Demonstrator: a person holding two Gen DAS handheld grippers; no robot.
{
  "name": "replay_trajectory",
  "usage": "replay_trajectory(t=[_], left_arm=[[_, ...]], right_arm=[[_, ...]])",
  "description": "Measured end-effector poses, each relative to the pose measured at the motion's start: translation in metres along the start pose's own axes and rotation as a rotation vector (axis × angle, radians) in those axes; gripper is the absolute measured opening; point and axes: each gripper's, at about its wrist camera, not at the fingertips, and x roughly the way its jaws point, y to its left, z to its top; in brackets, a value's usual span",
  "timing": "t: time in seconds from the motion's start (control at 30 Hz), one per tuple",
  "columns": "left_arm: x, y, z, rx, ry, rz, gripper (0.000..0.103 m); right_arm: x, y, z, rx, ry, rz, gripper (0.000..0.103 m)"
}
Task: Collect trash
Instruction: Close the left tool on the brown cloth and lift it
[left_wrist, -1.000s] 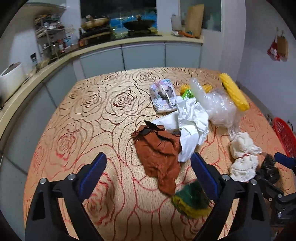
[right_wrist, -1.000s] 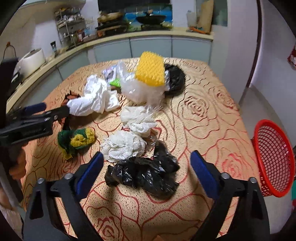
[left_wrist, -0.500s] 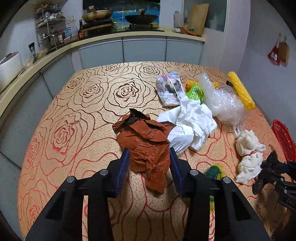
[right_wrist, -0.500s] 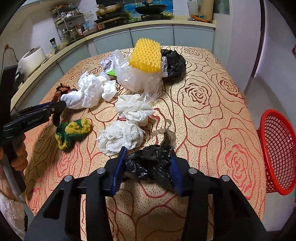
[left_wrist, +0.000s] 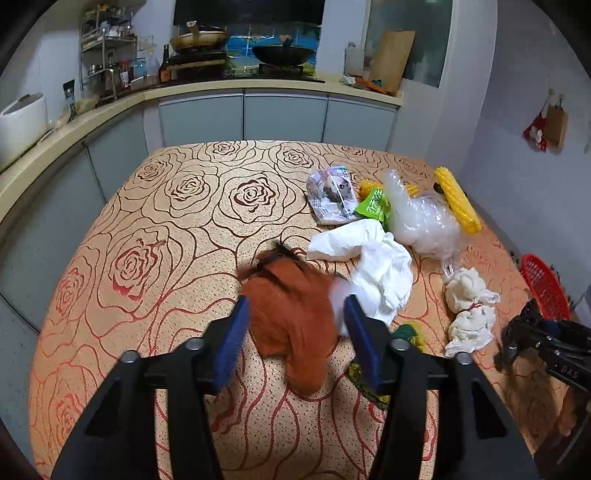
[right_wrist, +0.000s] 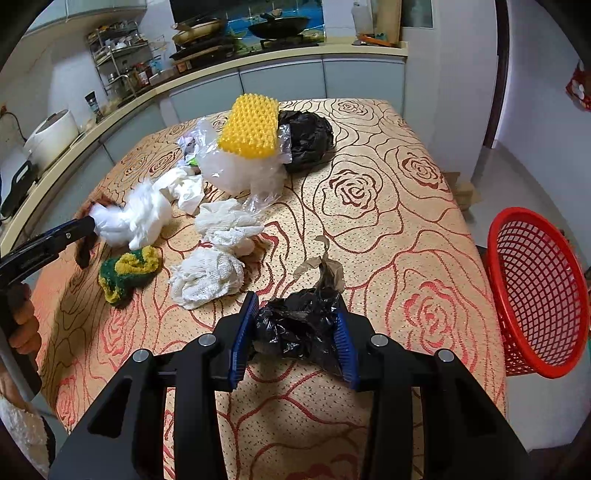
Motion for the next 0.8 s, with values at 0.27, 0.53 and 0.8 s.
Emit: replay_trajectory(t=[0.27,0.53,0.8], left_arm=[[0.016,0.001,0.006,0.002,0.031,-0.002,0.06],[0.021,-0.002,0.001,0.027,0.04,0.007,0.047],[-0.006,0.014,0.0,0.0,-0.009,0.004,0.021]], right_arm=[[-0.002,-0.002,0.0,0.01,-0.006,-0.002,0.038],[-0.004,-0.006,0.002,0.015,-0.011,-0.011,0.038],[-0.016,-0.004,0.003,0.018,-0.051,0.002,0.038]])
